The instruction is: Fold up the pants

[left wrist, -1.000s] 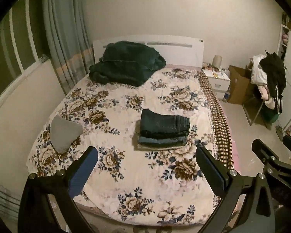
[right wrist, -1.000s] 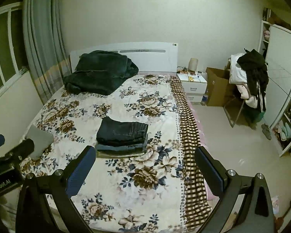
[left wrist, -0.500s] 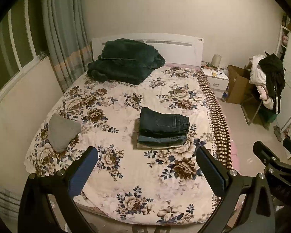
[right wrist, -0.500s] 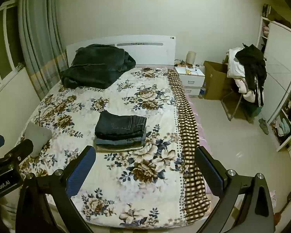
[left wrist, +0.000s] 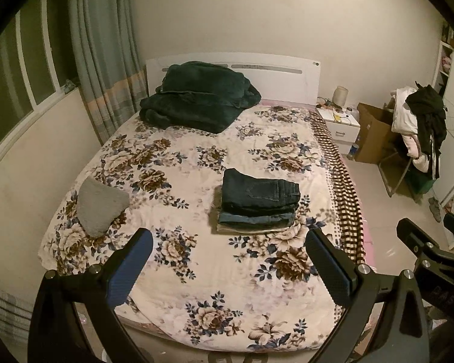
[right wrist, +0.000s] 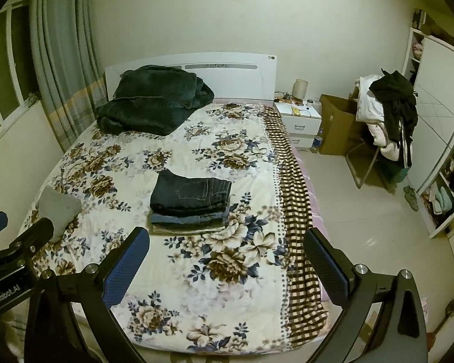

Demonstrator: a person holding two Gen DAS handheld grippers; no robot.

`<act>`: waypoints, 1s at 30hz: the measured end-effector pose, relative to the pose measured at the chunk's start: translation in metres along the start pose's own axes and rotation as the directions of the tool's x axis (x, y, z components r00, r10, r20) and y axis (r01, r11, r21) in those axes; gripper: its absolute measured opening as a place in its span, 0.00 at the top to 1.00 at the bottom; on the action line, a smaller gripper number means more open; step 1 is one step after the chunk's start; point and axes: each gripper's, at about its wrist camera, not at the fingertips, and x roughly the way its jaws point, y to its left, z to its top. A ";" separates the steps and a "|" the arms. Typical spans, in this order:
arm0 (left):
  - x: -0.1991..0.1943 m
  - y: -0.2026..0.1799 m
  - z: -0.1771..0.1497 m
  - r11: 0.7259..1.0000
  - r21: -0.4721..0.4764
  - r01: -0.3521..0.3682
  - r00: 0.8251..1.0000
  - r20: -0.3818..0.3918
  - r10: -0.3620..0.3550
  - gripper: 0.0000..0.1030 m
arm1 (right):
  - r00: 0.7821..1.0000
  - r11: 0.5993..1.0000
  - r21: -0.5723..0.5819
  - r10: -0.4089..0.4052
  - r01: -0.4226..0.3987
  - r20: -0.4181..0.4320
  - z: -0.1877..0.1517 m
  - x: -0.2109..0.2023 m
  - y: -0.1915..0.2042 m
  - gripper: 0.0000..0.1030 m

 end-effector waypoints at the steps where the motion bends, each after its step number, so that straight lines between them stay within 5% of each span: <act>1: 0.000 0.001 0.001 1.000 -0.001 -0.001 1.000 0.001 0.001 0.00 | 1.000 1.000 0.001 0.000 0.000 0.000 0.000 0.000 -0.001 0.00; 30: -0.003 0.007 0.002 1.000 0.009 -0.027 1.000 0.014 0.026 0.00 | 1.000 1.000 -0.010 0.006 -0.006 0.002 0.002 0.000 0.005 0.00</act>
